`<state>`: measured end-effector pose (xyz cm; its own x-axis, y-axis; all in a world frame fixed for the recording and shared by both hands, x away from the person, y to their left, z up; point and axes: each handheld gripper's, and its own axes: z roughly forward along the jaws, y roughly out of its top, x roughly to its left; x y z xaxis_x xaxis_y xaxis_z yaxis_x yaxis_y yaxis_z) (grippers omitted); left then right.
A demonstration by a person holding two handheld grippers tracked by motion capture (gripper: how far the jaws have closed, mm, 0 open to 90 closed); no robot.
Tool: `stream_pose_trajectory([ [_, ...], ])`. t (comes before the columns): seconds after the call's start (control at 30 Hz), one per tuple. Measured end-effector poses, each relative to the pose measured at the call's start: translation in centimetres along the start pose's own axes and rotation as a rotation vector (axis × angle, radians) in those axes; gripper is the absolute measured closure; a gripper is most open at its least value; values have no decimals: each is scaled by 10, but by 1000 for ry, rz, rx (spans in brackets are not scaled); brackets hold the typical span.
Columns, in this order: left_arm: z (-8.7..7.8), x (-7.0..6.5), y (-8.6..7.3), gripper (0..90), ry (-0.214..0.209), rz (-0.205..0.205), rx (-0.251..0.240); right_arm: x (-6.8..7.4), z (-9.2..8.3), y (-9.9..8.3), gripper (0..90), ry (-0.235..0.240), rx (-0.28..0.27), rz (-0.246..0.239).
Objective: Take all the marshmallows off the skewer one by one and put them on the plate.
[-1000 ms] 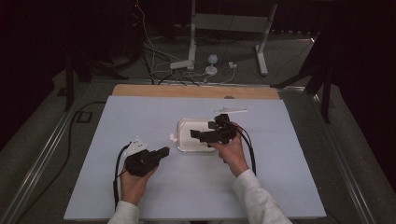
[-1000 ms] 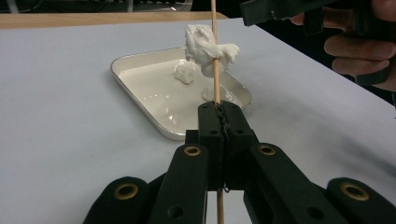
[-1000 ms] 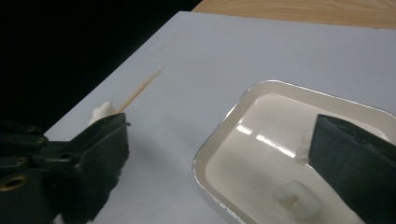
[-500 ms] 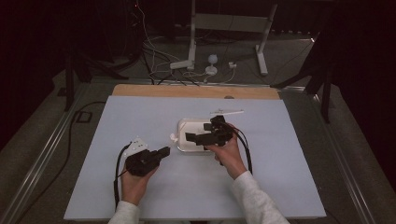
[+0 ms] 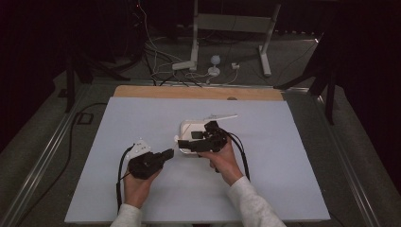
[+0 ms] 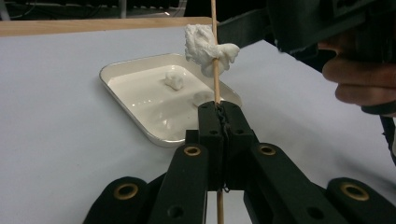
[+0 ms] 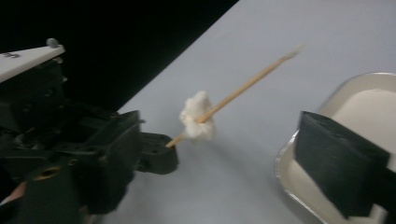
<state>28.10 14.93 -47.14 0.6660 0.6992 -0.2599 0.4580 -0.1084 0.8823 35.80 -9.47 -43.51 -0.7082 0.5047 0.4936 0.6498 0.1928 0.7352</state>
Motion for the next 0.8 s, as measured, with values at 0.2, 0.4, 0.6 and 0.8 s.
stream_pose_trajectory([
  [0.2, 0, -1, 0, 897, -13, 6, -7, 1, 9, -2, 427, 47, 13, 7],
  [0.4, 1, -2, 0, 897, -34, 10, -14, -1, 16, -4, 566, 99, 31, 53],
  [0.6, 0, -2, 0, 898, -49, 8, -24, -2, 17, -5, 717, 135, 21, 92],
  [0.8, -1, -2, 1, 900, -59, 8, -35, -1, 15, -4, 758, 144, -6, 110],
])
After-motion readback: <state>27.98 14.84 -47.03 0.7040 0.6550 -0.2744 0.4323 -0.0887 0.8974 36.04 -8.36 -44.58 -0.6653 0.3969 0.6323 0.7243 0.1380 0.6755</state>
